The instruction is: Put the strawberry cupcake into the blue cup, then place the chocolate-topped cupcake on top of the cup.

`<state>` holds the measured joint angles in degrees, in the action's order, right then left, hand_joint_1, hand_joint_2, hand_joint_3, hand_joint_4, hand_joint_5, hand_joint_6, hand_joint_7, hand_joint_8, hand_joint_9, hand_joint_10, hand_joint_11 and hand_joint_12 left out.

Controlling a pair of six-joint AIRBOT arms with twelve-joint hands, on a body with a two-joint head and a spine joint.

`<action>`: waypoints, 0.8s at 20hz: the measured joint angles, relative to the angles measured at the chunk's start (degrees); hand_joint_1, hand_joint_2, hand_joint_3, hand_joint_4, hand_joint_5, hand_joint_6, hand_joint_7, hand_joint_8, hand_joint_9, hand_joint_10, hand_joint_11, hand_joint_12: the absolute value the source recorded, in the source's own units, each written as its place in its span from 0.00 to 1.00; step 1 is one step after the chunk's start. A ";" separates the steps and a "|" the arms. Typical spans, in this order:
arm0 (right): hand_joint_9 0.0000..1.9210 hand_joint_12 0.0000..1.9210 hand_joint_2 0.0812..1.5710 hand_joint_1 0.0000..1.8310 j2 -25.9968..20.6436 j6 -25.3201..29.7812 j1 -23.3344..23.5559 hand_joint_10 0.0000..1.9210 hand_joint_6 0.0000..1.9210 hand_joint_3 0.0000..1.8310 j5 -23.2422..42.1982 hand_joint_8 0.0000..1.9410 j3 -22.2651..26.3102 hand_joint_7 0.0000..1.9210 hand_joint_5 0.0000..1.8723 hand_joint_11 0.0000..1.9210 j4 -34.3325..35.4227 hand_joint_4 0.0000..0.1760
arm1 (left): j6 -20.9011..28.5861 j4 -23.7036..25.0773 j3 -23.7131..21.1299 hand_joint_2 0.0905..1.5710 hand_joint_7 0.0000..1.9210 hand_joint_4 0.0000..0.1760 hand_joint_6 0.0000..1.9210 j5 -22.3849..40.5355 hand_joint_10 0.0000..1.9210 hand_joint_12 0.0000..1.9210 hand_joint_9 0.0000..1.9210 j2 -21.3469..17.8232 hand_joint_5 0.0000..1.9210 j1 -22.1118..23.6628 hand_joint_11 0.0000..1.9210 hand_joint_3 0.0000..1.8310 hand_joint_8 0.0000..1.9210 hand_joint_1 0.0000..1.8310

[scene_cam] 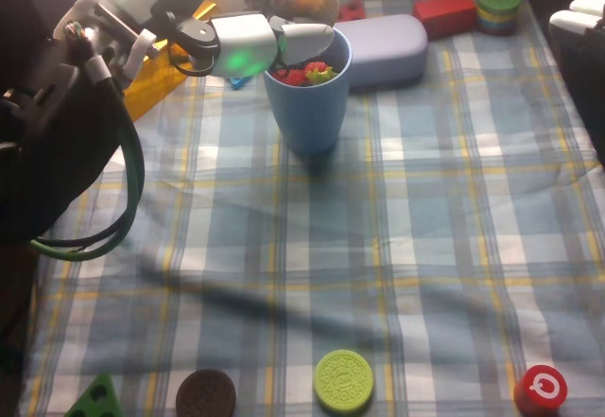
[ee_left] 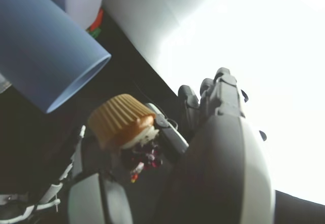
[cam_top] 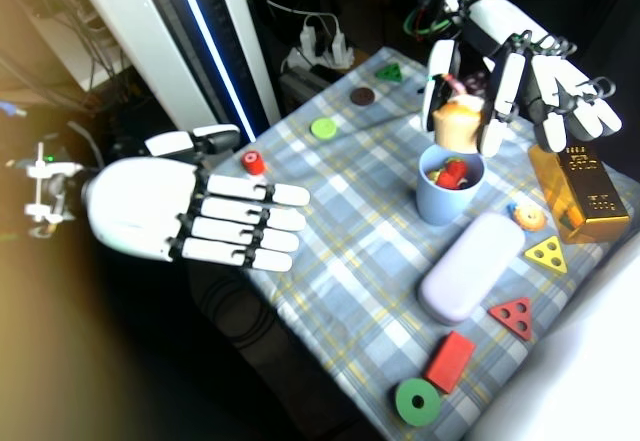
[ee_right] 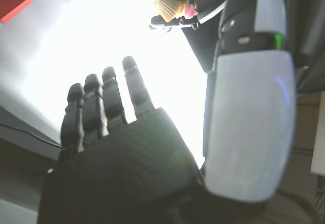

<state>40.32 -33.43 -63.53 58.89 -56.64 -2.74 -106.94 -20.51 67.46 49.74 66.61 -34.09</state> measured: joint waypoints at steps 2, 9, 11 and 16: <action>0.00 0.00 0.49 0.08 0.00 0.00 0.00 0.00 0.00 0.00 0.00 0.00 0.00 0.00 0.00 0.00 -0.02 0.28 | 0.02 0.35 -0.02 0.62 0.18 0.75 0.00 -0.28 0.00 0.00 0.03 0.33 0.42 0.00 0.00 0.00 0.00 0.51; 0.00 0.00 0.50 0.08 0.07 0.00 0.00 0.00 0.00 0.00 0.00 0.00 -0.11 0.00 0.00 0.00 -0.02 0.41 | 0.02 0.20 -0.02 0.58 0.18 0.75 0.00 -0.26 0.00 0.00 0.03 0.31 0.42 0.00 0.00 0.00 0.00 0.55; 0.00 0.00 0.50 0.08 0.07 0.00 0.00 0.00 0.00 0.00 0.00 0.00 -0.11 0.00 0.00 0.00 -0.02 0.29 | 0.02 0.20 -0.02 0.58 0.18 0.81 0.00 -0.44 0.00 0.00 0.04 0.31 0.41 0.00 0.00 0.00 0.00 0.54; 0.00 0.00 0.51 0.09 0.17 0.00 0.00 0.00 0.00 0.00 0.02 0.00 -0.17 0.00 0.00 0.00 -0.02 0.35 | 0.04 0.28 -0.02 0.55 0.19 0.69 0.00 -0.42 0.00 0.00 0.04 0.31 0.41 0.00 0.00 0.00 0.00 0.56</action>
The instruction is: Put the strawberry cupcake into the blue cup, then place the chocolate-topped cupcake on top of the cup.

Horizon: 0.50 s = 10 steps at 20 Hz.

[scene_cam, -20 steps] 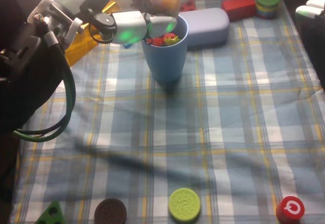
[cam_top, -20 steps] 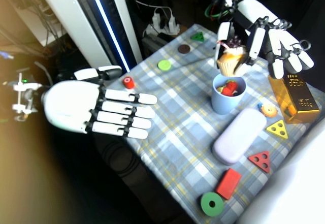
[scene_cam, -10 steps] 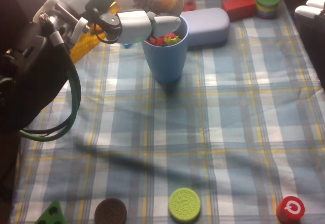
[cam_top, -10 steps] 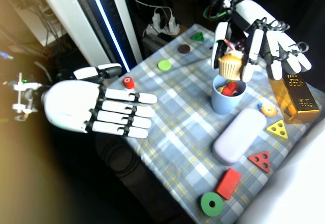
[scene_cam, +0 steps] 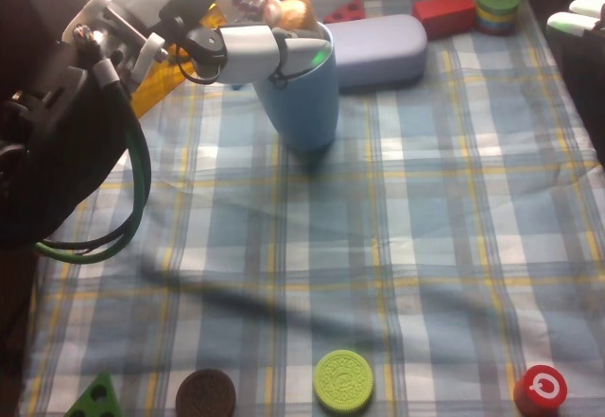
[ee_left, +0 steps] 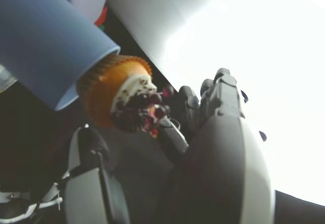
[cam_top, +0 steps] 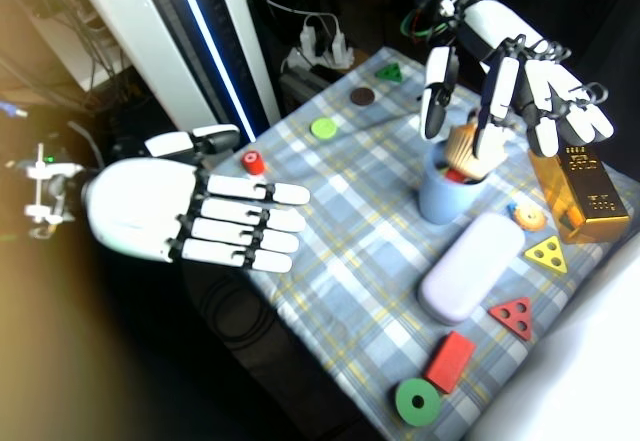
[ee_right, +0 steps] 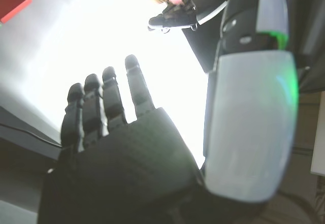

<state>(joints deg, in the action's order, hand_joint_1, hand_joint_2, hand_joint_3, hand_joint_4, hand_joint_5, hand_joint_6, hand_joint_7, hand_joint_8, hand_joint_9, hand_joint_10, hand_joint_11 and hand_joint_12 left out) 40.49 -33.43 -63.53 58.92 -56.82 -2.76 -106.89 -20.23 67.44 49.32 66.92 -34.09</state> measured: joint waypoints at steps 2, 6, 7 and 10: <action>0.00 0.00 0.51 0.09 0.00 0.00 0.00 0.00 0.00 0.00 -0.02 0.00 0.00 0.00 0.00 0.00 0.00 0.18 | 0.00 0.00 0.00 0.55 0.18 0.74 0.00 0.00 0.00 0.00 0.04 0.00 0.41 -0.02 0.00 0.00 0.00 0.56; 0.00 0.00 0.51 0.09 0.17 0.02 0.00 0.00 0.00 0.00 0.00 0.00 -0.17 0.00 0.00 0.00 0.00 0.30 | 0.00 0.00 0.00 0.55 0.18 0.70 0.00 -0.02 0.00 0.00 0.04 0.00 0.41 -0.02 0.00 0.00 0.00 0.56; 0.00 0.00 0.51 0.08 0.24 0.02 0.00 0.00 0.00 0.00 -0.02 0.00 -0.24 0.00 0.00 0.00 0.04 0.30 | 0.00 0.00 -0.02 0.55 0.18 0.71 0.00 -0.02 0.00 0.00 0.04 0.00 0.41 -0.02 0.00 0.00 0.00 0.54; 0.00 0.00 0.51 0.07 0.31 0.02 0.00 0.00 0.00 0.00 -0.02 0.00 -0.24 0.00 0.00 0.00 0.00 0.30 | 0.00 0.04 -0.02 0.55 0.17 0.79 0.00 0.00 0.00 0.00 0.03 0.00 0.39 -0.02 0.00 0.00 0.00 0.49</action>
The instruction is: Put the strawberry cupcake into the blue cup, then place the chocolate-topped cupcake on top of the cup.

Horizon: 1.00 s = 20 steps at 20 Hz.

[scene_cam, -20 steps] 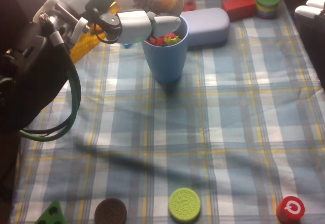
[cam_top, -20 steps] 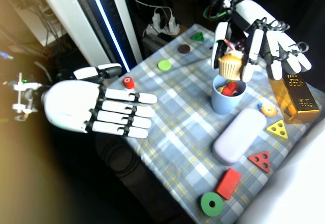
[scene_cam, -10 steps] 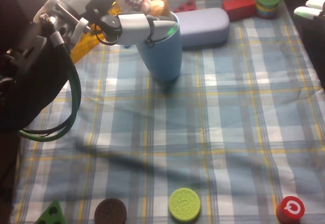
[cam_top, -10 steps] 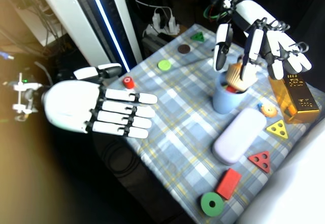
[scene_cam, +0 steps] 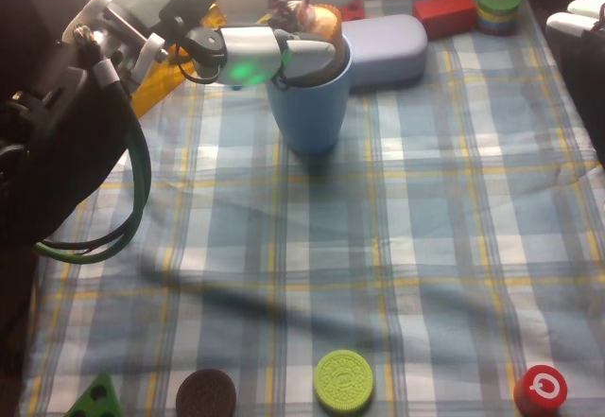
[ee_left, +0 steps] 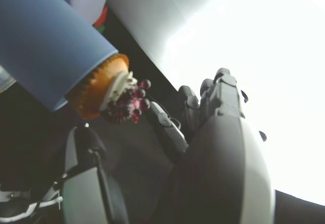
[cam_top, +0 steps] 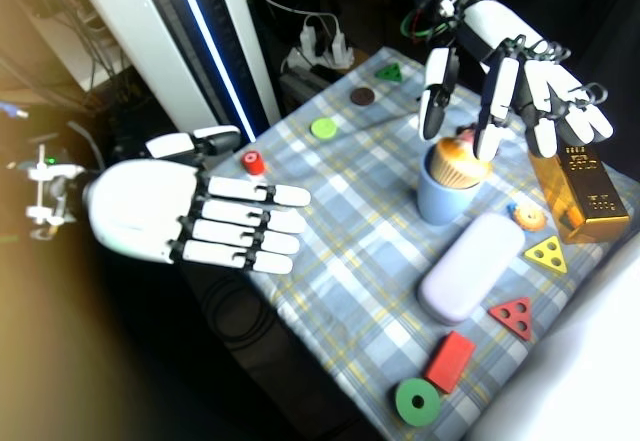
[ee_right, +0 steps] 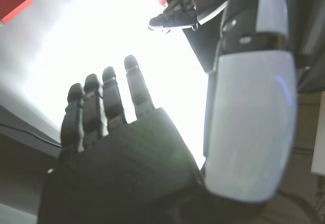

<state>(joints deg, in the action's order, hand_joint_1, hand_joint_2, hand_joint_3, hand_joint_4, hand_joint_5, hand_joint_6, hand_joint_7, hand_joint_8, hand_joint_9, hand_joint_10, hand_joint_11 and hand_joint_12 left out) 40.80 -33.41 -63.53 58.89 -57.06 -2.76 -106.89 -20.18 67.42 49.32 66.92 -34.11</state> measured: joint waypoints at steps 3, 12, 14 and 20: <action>0.00 0.00 0.52 0.09 0.00 0.00 0.00 0.00 0.00 0.00 0.02 0.00 0.00 0.00 0.00 0.00 -0.02 0.34 | 0.00 -0.09 -0.13 0.54 0.17 0.85 0.00 0.02 0.00 0.00 0.03 0.00 0.38 0.02 0.00 0.00 0.00 0.43; 0.00 0.00 0.54 0.08 -0.98 0.02 0.00 0.00 0.00 0.01 0.22 0.00 -0.11 0.00 0.00 0.00 1.25 0.30 | -0.07 1.49 -4.87 0.55 0.09 0.58 0.00 1.42 0.00 0.00 0.01 -6.14 0.10 -1.79 0.00 0.00 0.00 0.09; 0.00 0.00 0.57 0.06 -1.70 0.02 0.00 0.00 0.00 0.01 0.55 0.00 -0.07 0.00 0.00 0.00 2.01 0.12 | -0.02 1.97 -6.97 0.56 0.03 0.64 0.00 1.97 0.00 0.00 0.00 -9.05 0.02 -3.10 0.00 0.00 0.00 0.01; 0.00 0.00 0.60 0.00 -1.38 -0.39 -1.88 0.00 0.00 0.01 2.40 0.00 0.76 0.00 0.00 0.00 3.91 0.48 | -0.02 -2.21 -15.02 0.56 0.01 0.23 0.00 9.53 0.00 0.00 0.00 -14.64 0.00 -14.95 0.00 0.00 0.00 0.00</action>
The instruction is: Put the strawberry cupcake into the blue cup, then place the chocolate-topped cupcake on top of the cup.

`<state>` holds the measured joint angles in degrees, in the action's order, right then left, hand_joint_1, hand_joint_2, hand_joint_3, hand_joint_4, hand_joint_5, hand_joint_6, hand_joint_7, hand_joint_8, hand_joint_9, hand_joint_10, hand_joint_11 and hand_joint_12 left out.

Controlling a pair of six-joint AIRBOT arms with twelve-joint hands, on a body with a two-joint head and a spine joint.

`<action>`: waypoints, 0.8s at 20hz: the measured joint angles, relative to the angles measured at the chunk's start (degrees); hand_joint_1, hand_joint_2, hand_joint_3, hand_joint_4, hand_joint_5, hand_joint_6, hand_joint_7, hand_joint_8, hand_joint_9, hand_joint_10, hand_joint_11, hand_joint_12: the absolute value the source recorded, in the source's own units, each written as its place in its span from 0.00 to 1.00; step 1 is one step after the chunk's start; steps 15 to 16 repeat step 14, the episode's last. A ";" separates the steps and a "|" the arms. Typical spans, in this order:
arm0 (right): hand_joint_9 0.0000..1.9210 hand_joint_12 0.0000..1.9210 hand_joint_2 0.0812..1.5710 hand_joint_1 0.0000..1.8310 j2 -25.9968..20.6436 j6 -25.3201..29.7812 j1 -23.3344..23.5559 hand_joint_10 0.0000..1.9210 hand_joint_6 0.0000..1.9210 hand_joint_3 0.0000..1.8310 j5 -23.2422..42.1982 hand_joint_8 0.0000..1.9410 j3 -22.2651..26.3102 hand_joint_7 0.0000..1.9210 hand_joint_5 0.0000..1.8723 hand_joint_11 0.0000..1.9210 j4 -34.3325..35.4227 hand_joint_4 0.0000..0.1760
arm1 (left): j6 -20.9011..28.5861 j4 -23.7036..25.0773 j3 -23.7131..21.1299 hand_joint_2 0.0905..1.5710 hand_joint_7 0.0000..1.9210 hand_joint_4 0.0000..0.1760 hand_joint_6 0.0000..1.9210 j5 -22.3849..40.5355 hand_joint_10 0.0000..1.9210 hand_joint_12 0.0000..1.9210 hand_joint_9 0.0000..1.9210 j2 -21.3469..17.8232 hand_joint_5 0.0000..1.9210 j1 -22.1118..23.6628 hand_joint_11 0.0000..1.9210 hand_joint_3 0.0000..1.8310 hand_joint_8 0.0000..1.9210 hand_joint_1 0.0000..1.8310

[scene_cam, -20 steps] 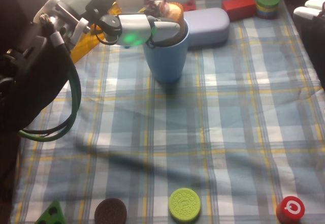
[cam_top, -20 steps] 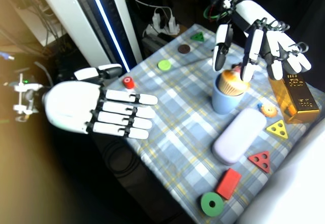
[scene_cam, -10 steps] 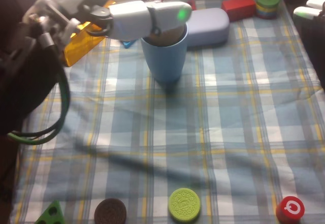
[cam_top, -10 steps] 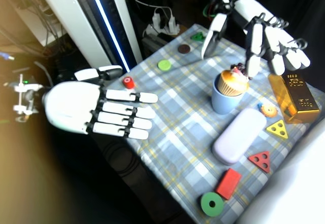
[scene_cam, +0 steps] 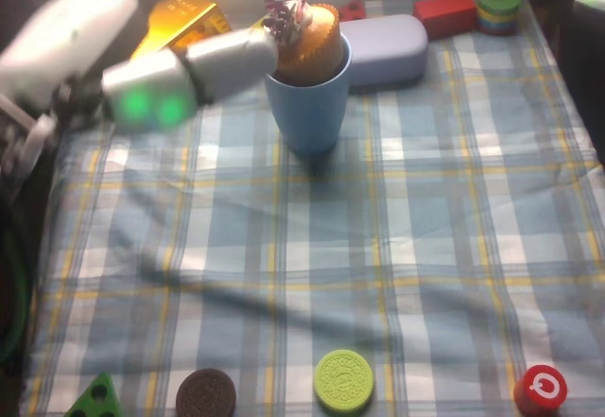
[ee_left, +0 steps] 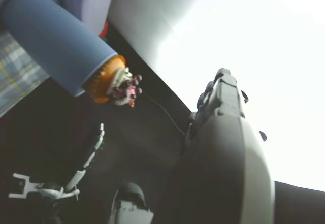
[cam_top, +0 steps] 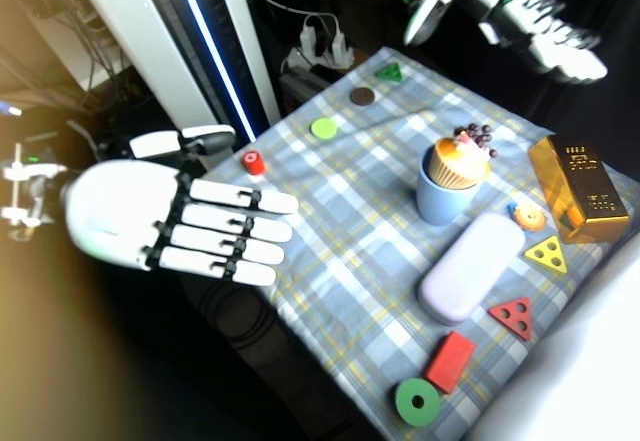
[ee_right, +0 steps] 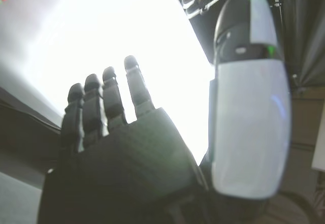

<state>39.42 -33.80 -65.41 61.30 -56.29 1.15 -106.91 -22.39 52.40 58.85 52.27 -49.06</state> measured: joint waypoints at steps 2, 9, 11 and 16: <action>0.00 0.00 0.60 0.00 0.02 -2.21 -0.22 0.00 0.00 0.01 0.20 0.00 0.74 0.00 0.00 0.00 1.40 0.48 | 0.02 -3.37 -1.55 0.55 0.01 0.52 0.00 3.10 0.00 0.00 0.00 -0.98 0.00 -3.93 0.00 0.00 0.00 0.00; 0.00 0.00 0.60 0.00 0.07 -16.02 -6.21 0.00 0.00 0.01 3.93 0.00 5.44 0.00 0.00 0.00 11.13 0.41 | 0.00 -14.67 -8.22 0.52 0.02 0.50 0.00 15.78 0.00 0.00 0.00 -1.81 0.02 -17.35 0.00 0.00 0.00 0.00; 0.00 0.00 0.61 0.00 -0.02 -16.02 -10.95 0.00 0.00 0.01 8.59 0.00 5.92 0.00 0.00 0.00 15.34 0.43 | 0.07 -16.28 -9.05 0.53 0.03 0.49 0.01 19.02 0.00 0.00 0.00 -1.95 0.02 -19.04 0.00 0.00 0.00 0.00; 0.00 0.00 0.63 0.00 -0.42 -16.02 -18.91 0.00 0.00 0.01 16.96 0.00 7.89 0.00 0.00 0.00 22.03 0.13 | -0.04 -18.49 -9.51 0.50 0.02 0.61 0.00 22.40 0.00 0.00 0.00 -2.21 0.03 -19.91 0.00 0.00 0.00 0.00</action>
